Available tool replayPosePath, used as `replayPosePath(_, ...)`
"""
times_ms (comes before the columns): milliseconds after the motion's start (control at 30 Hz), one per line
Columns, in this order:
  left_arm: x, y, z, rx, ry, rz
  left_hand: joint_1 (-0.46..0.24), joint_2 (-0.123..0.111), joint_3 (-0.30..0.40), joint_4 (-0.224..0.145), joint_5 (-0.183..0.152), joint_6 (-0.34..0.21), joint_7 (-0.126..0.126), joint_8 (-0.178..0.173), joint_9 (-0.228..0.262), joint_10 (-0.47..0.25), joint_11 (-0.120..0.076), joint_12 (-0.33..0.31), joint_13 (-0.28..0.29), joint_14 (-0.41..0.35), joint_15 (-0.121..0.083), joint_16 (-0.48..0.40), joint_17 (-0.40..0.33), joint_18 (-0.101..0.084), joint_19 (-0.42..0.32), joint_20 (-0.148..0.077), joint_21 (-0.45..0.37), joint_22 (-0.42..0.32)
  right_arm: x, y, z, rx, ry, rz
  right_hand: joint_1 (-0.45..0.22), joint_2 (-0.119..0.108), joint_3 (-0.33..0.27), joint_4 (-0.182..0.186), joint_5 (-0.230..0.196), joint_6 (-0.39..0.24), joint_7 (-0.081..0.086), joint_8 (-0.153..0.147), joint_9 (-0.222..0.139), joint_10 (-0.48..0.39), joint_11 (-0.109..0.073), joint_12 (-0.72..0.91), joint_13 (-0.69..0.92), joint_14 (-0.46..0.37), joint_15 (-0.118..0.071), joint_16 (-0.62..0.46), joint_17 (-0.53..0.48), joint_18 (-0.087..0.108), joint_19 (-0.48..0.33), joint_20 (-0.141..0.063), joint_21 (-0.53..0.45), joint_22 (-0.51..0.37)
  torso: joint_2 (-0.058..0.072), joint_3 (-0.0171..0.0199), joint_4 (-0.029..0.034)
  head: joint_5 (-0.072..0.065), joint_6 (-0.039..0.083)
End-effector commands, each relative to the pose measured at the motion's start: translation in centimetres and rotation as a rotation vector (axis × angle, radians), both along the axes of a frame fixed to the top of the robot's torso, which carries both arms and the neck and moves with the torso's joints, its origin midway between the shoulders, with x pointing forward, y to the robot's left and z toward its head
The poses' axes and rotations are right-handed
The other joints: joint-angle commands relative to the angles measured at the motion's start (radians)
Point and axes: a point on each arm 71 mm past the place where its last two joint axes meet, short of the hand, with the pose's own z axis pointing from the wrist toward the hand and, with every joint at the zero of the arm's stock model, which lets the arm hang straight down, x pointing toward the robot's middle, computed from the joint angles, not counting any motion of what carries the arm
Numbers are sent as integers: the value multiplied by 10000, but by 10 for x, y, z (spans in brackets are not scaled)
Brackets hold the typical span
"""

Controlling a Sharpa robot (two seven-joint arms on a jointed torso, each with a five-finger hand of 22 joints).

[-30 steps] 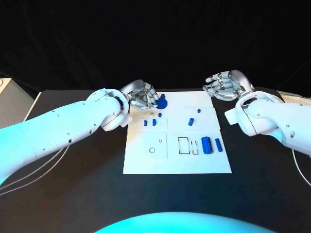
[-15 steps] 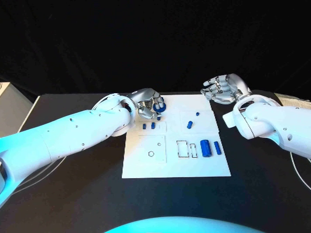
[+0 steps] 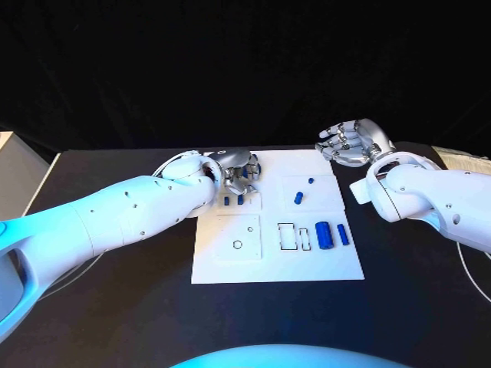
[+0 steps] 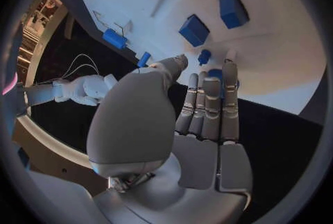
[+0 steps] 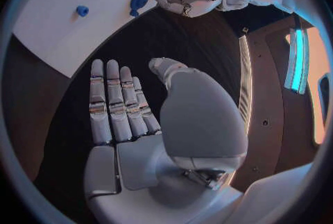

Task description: Assemble the parts on the task board

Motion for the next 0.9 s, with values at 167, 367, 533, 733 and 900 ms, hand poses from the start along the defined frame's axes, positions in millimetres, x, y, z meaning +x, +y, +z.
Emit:
replayPosePath(167, 0, -2, -5, 759, 355, 81, 6, 31, 14, -80, 49, 124, -7, -125, -71, 124, 1, -114, -78, 68, 16, 119, -24, 133, 87, 18, 108, 49, -1, 3, 1, -17, -90, 189, -6, 19, 37, -43, 65, -61, 298, 12, -12, -37, 57, 9, -12, 24, 34, -41, -9, 137, -62, 25, 8, -9, -2, -1, 1, -30, -29)
replayPosePath(367, 2, -3, -6, 807, 366, 145, 66, 66, 101, -143, 64, 148, -13, -234, -148, 136, 16, -183, -162, -43, 29, 152, -160, 131, 59, 25, 141, 89, -1, 3, 1, -13, -95, 208, -6, 19, 37, -43, 65, -61, 298, 12, -12, -37, 57, 9, -12, 24, 34, -41, -9, 137, -62, 25, 8, -9, 5, -8, -27, -35, -40)
replayPosePath(533, 2, -3, -6, 820, 353, 224, 170, 150, 298, -252, 53, 249, 8, -327, -223, 244, 5, -222, -253, -46, 17, 264, -193, 136, 45, 18, 210, 154, -1, 3, 1, -14, -97, 206, -6, 19, 37, -43, 65, -61, 298, 12, -12, -37, 57, 9, -12, 24, 34, -41, -9, 137, -62, 25, 8, -9, -13, -11, 2, -61, -63)
replayPosePath(733, 3, -2, -6, 877, 383, 292, 277, 238, 624, -433, 65, 396, 46, -433, -311, 396, -21, -270, -369, -8, -12, 417, -226, 140, 35, -10, 345, 269, -1, 3, 1, -16, -98, 199, -6, 19, 37, -43, 65, -61, 298, 12, -12, -37, 57, 9, -12, 24, 34, -41, -9, 137, -62, 25, 8, -9, -11, -15, 16, -83, -87)
replayPosePath(900, 3, -2, -7, 947, 439, 325, 305, 272, 842, -564, 71, 475, 59, -496, -361, 441, -18, -313, -444, -37, -18, 475, -309, 139, 10, -25, 443, 357, -1, 3, 1, -17, -102, 211, -6, 19, 37, -43, 65, -61, 298, 12, -12, -37, 57, 9, -12, 24, 34, -41, -9, 137, -62, 25, 8, -9, -12, -6, 17, -65, -100)
